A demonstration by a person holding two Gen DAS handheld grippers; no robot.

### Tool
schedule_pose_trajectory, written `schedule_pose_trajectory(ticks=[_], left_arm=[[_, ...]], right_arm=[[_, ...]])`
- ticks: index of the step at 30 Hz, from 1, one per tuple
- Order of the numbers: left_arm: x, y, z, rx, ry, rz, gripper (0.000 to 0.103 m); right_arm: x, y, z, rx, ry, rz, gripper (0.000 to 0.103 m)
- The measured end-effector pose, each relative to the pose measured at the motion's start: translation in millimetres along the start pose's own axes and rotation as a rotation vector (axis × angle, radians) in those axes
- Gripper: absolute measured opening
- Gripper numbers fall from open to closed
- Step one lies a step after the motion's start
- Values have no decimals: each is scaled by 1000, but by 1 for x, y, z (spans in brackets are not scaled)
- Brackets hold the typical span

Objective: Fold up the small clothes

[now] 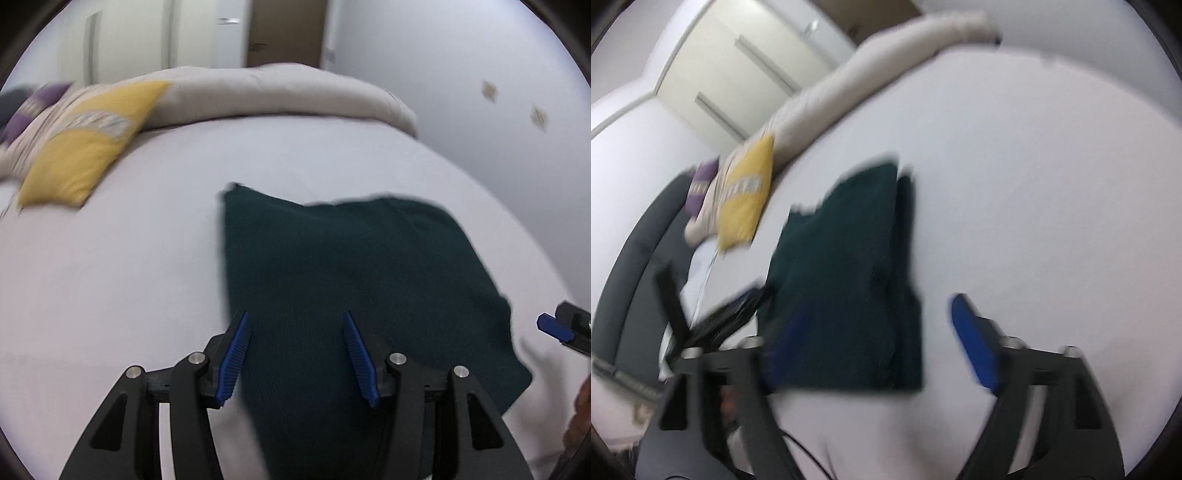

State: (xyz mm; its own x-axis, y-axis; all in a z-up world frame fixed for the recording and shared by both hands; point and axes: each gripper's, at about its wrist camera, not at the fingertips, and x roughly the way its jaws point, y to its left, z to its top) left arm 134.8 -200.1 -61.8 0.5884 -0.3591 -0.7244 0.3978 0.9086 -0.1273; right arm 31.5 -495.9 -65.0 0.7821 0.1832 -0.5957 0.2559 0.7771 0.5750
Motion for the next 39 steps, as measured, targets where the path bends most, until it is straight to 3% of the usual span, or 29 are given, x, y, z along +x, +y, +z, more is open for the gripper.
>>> schedule_pose_trajectory(ticks=[3,5,8,11,14,16,17,19,21,24,25,31,34,39], left_arm=[[-8,22,0,-56,-14,28,73],[2,37,2,-110,39,7,73],[25,55,2,-227,136,-109,74],[48,60,-2,-306,228,-217,81],[54,55,1,-310,232,-226,83],[58,51,5,-294,238,-238,72],[62,47,7,-289,253,-265,59],[61,40,10,-264,257,-236,55],[57,32,13,-219,253,-211,44],[43,32,14,-200,252,-200,34],[33,34,13,-203,249,-201,33],[-51,50,6,-118,159,-138,32],[-99,71,-9,-88,134,-101,32],[-156,101,-44,-63,107,-49,32]], right_arm=[[15,6,16,-12,48,16,81],[30,8,25,-16,100,32,81],[62,-2,35,66,178,60,81],[98,-5,37,91,255,42,78],[126,-1,38,64,297,31,63],[141,5,38,54,319,26,44],[149,9,39,49,332,14,42],[158,15,40,29,338,-19,33],[158,30,38,-28,326,-77,26],[141,74,32,-188,275,-192,22],[132,91,30,-222,257,-192,21],[84,186,-4,-383,201,-131,21],[62,221,-28,-405,209,-57,21],[51,248,-75,-408,249,29,21]])
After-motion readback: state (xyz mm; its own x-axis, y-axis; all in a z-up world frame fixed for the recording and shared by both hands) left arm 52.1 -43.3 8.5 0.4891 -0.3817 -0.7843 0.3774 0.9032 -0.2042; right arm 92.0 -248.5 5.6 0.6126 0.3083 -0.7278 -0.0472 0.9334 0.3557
